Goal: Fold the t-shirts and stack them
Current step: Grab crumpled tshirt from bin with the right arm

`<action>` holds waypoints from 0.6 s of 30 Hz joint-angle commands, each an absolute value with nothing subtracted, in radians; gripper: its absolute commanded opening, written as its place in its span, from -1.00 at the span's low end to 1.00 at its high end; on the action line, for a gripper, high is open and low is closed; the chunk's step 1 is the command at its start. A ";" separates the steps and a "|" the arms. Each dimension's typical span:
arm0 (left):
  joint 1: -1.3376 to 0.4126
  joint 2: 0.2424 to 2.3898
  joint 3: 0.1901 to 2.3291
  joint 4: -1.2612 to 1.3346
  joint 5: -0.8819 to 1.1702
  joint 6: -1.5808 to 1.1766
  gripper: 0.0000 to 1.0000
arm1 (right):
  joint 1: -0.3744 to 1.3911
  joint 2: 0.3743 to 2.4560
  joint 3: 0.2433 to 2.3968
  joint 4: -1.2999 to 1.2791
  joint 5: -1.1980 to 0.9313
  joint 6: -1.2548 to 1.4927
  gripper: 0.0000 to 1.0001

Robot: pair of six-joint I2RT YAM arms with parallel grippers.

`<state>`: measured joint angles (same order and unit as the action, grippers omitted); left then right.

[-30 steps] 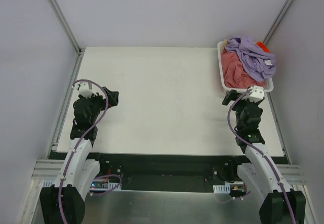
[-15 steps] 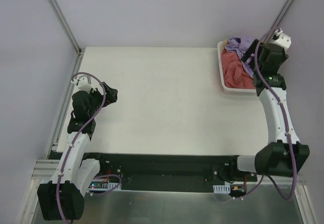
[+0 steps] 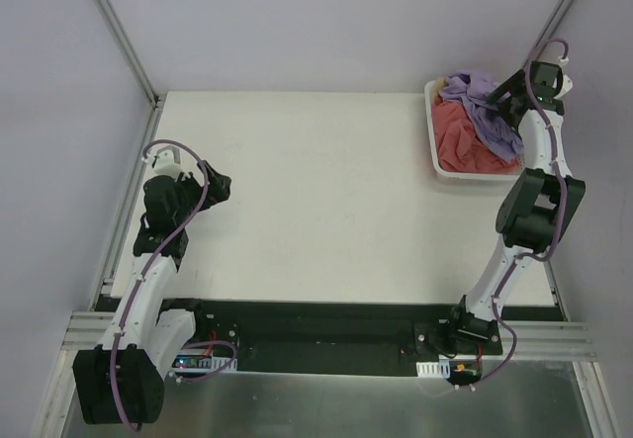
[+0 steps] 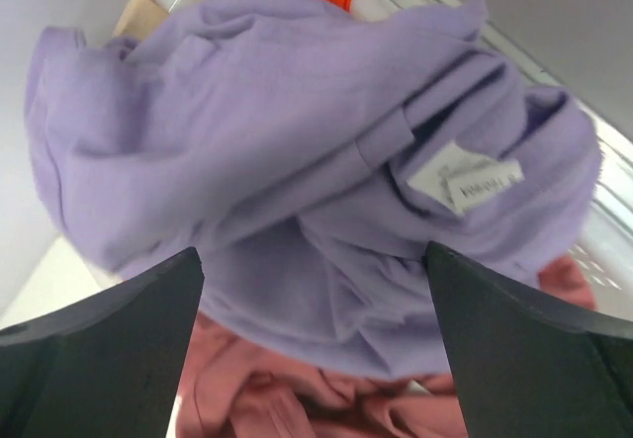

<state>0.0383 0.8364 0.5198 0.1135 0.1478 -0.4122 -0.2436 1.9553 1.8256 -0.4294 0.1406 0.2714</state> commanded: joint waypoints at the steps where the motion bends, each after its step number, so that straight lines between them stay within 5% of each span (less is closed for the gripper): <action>1: 0.031 0.844 0.552 0.123 0.156 -0.426 0.98 | -0.249 2.051 1.977 -0.449 0.083 0.445 0.96; 7: 0.031 0.859 0.554 0.124 0.144 -0.423 0.98 | -0.244 2.172 2.057 -0.434 0.046 0.495 0.74; 14: 0.032 0.865 0.557 0.124 0.156 -0.422 0.98 | -0.244 2.146 2.063 -0.354 -0.028 0.428 -0.83; 15: 0.032 0.865 0.558 0.124 0.167 -0.420 0.98 | -0.242 2.128 2.063 -0.353 -0.022 0.416 -0.99; 18: 0.032 0.859 0.561 0.124 0.204 -0.419 0.98 | -0.242 2.060 2.078 -0.356 -0.023 0.353 -0.99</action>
<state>0.0383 0.8658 0.5201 0.1135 0.1547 -0.4118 -0.2520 2.1822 2.0159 -0.4091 0.0311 0.4248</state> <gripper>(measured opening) 0.990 0.031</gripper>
